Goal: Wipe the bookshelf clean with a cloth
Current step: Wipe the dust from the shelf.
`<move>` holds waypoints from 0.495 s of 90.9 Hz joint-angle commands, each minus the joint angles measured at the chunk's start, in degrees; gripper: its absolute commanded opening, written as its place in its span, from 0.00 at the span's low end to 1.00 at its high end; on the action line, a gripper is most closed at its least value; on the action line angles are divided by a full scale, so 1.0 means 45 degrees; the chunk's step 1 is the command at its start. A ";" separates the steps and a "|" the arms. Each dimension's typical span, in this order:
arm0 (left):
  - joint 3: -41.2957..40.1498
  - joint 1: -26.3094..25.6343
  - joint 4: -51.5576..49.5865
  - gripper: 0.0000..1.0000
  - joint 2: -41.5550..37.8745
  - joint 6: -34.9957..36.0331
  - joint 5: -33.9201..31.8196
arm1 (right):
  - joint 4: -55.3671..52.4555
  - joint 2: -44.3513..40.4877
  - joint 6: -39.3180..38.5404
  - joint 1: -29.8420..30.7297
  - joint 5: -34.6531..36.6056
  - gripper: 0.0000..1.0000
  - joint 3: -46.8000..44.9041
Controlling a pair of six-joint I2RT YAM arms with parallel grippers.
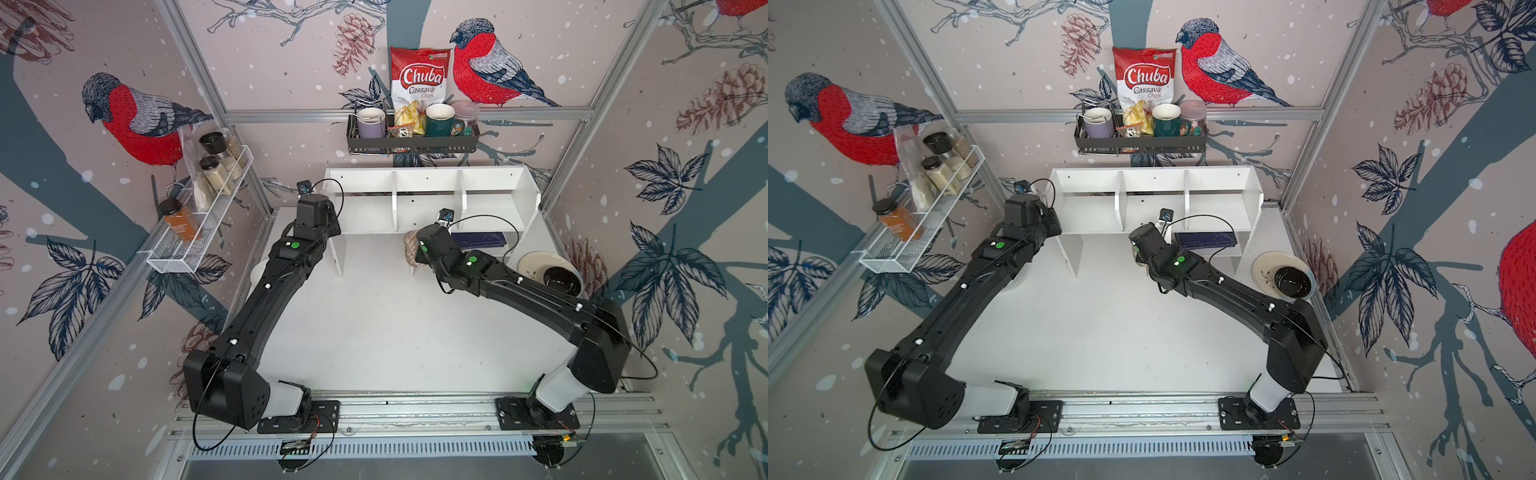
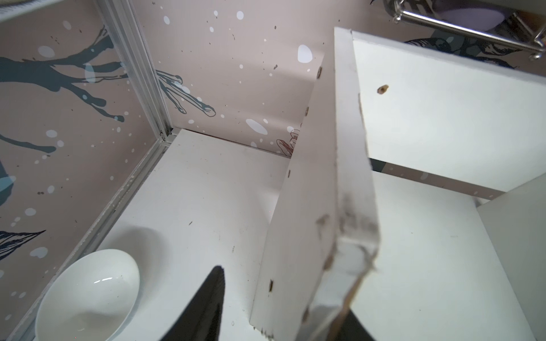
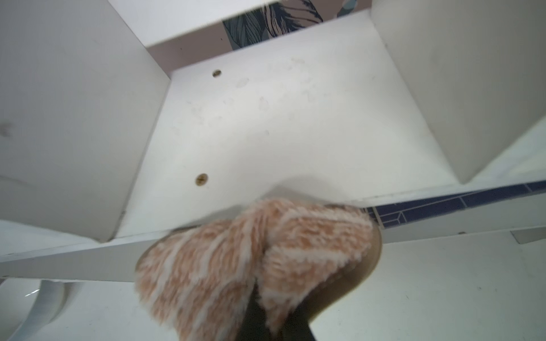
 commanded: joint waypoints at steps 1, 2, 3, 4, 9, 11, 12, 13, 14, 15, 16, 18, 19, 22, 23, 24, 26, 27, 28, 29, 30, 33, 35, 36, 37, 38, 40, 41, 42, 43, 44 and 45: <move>-0.0023 0.0053 0.0712 0.36 0.0159 0.0267 0.0312 | 0.1105 0.0684 0.0077 0.0093 -0.0633 0.00 -0.0937; -0.0036 0.0053 0.0741 0.34 0.0167 0.0285 0.0325 | 0.1255 0.0705 0.0170 0.0096 -0.0672 0.00 -0.1076; -0.0062 0.0053 0.0755 0.34 0.0171 0.0294 0.0331 | 0.1360 0.0754 0.0226 0.0089 -0.0721 0.00 -0.1233; -0.0075 0.0053 0.0773 0.33 0.0173 0.0308 0.0334 | 0.1481 0.0779 0.0323 0.0095 -0.0765 0.00 -0.1371; -0.0147 0.0086 0.0880 0.27 0.0208 0.0340 0.0325 | 0.2000 0.0932 0.0648 0.0098 -0.1010 0.00 -0.1943; -0.0176 0.0125 0.0920 0.25 0.0212 0.0342 0.0315 | 0.2194 0.0987 0.0706 0.0090 -0.1084 0.00 -0.2090; -0.0190 0.0128 0.0942 0.24 0.0213 0.0332 0.0326 | 0.2249 0.1022 0.0719 0.0076 -0.1112 0.00 -0.2131; -0.0207 0.0150 0.0964 0.23 0.0223 0.0327 0.0342 | 0.2277 0.1059 0.0725 0.0078 -0.1127 0.00 -0.2152; -0.0216 0.0170 0.0974 0.23 0.0238 0.0325 0.0359 | 0.2271 0.1097 0.0719 0.0070 -0.1134 0.00 -0.2152; -0.0220 0.0200 0.0999 0.22 0.0245 0.0304 0.0378 | 0.2229 0.1126 0.0716 0.0066 -0.1128 0.00 -0.2123; -0.0222 0.0214 0.1002 0.22 0.0249 0.0284 0.0397 | 0.2198 0.1140 0.0704 0.0063 -0.1124 0.00 -0.2079; -0.0224 0.0260 0.1014 0.20 0.0276 0.0235 0.0450 | 0.2068 0.1166 0.0652 0.0062 -0.1068 0.00 -0.1973; -0.0224 0.0284 0.1019 0.19 0.0284 0.0210 0.0452 | 0.2020 0.1141 0.0623 0.0062 -0.1027 0.00 -0.1906; -0.0210 0.0363 0.1023 0.16 0.0332 0.0138 0.0530 | 0.1920 0.1070 0.0433 0.0061 -0.0900 0.00 -0.1724; -0.0207 0.0384 0.1043 0.15 0.0351 0.0113 0.0551 | 0.1887 0.0995 0.0387 0.0061 -0.0864 0.00 -0.1665; -0.0206 0.0414 0.1053 0.15 0.0370 0.0091 0.0571 | 0.1871 0.0928 0.0315 0.0061 -0.0817 0.00 -0.1596; -0.0196 0.0456 0.1051 0.13 0.0394 0.0055 0.0616 | 0.1835 0.0781 0.0208 0.0061 -0.0757 0.00 -0.1486; -0.0190 0.0470 0.1047 0.12 0.0402 0.0032 0.0643 | 0.1825 0.0733 0.0148 0.0061 -0.0744 0.00 -0.1438; -0.0188 0.0486 0.1045 0.12 0.0405 0.0011 0.0656 | 0.1821 0.0612 0.0098 0.0061 -0.0718 0.00 -0.1375; -0.0177 0.0494 0.1054 0.11 0.0417 -0.0009 0.0673 | 0.1828 0.0503 0.0044 0.0061 -0.0695 0.00 -0.1334; -0.0181 0.0508 0.1059 0.10 0.0423 -0.0029 0.0700 | 0.1832 0.0399 -0.0003 0.0061 -0.0664 0.00 -0.1294; -0.0202 0.0520 0.1089 0.09 0.0428 -0.0073 0.0739 | 0.1852 0.0115 -0.0136 0.0078 -0.0571 0.00 -0.1169; -0.0234 0.0522 0.1138 0.08 0.0414 -0.0094 0.0794 | 0.1869 -0.0106 -0.0213 0.0071 -0.0476 0.00 -0.1096; -0.0258 0.0522 0.1159 0.08 0.0411 -0.0110 0.0849 | 0.1872 -0.0208 -0.0248 0.0076 -0.0428 0.00 -0.1068; -0.0280 0.0522 0.1199 0.08 0.0410 -0.0118 0.0876 | 0.1873 -0.0288 -0.0276 0.0078 -0.0394 0.00 -0.1044; -0.0301 0.0522 0.1219 0.08 0.0400 -0.0132 0.0929 | 0.1884 -0.0407 -0.0299 0.0080 -0.0357 0.00 -0.1022; -0.0356 0.0522 0.1297 0.08 0.0382 -0.0152 0.1013 | 0.1906 -0.0583 -0.0332 0.0076 -0.0305 0.00 -0.1006; -0.0378 0.0522 0.1346 0.07 0.0376 -0.0169 0.1056 | 0.1910 -0.0671 -0.0347 0.0069 -0.0264 0.00 -0.1013; -0.0389 0.0522 0.1371 0.07 0.0363 -0.0177 0.1087 | 0.1941 -0.0764 -0.0354 0.0055 -0.0234 0.00 -0.1026; -0.0424 0.0522 0.1402 0.07 0.0347 -0.0191 0.1132 | 0.1957 -0.0840 -0.0368 0.0058 -0.0180 0.00 -0.1042; -0.0451 0.0522 0.1438 0.07 0.0349 -0.0208 0.1155 | 0.1965 -0.0917 -0.0375 0.0050 -0.0123 0.00 -0.1060; -0.0465 0.0522 0.1455 0.07 0.0340 -0.0226 0.1186 | 0.1978 -0.1053 -0.0368 0.0026 -0.0075 0.00 -0.1079</move>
